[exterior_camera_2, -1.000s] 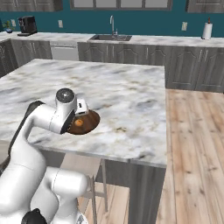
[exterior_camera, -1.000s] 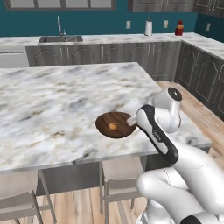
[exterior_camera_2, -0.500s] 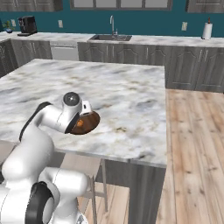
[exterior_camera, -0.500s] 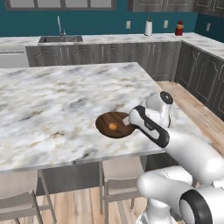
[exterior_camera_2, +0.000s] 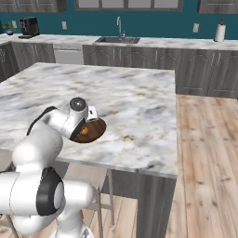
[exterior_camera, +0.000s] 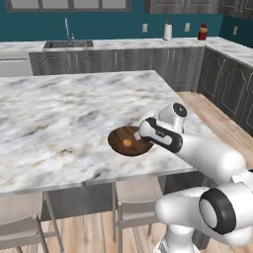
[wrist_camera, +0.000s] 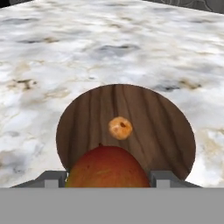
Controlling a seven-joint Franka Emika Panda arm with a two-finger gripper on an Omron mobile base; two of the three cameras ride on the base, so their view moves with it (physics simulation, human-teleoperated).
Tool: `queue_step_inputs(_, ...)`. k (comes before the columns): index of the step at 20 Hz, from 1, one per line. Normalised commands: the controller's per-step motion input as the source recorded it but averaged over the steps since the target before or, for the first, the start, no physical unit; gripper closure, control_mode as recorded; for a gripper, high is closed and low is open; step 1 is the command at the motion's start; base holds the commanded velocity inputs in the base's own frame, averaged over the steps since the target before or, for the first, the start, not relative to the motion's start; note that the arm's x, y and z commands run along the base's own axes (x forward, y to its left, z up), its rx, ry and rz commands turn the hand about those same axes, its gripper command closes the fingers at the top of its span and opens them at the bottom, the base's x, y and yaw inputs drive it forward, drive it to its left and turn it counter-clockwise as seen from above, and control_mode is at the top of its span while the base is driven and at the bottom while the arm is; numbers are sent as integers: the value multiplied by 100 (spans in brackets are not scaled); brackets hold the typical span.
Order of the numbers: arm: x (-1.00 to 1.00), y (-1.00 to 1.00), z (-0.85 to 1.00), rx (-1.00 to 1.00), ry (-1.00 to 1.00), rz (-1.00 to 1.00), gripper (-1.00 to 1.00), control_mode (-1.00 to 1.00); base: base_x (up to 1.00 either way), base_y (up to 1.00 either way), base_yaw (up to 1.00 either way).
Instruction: Retrieve the tangerine and mango from the fridge and place them into the bowl on the dining table.
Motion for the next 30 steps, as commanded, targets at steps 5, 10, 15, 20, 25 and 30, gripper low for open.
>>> queue_step_inputs(5, 26, 21, -33, -1, 0, 0, 100, -100, 0, 0, 0)
queue_step_inputs(10, 35, 3, -21, 0, 0, 0, 100, -100, 0, 0, 0)
queue_step_inputs(15, 24, 0, -18, 0, 0, 0, 100, -100, 0, 0, 0)
queue_step_inputs(20, 4, 0, -13, 0, 0, 0, -100, -100, 0, 0, 0)
queue_step_inputs(25, -2, -14, 23, 0, -1, 0, -100, -100, 0, 0, 0)
queue_step_inputs(30, -15, -13, 96, 0, -2, 0, -100, -100, 0, 0, 0)
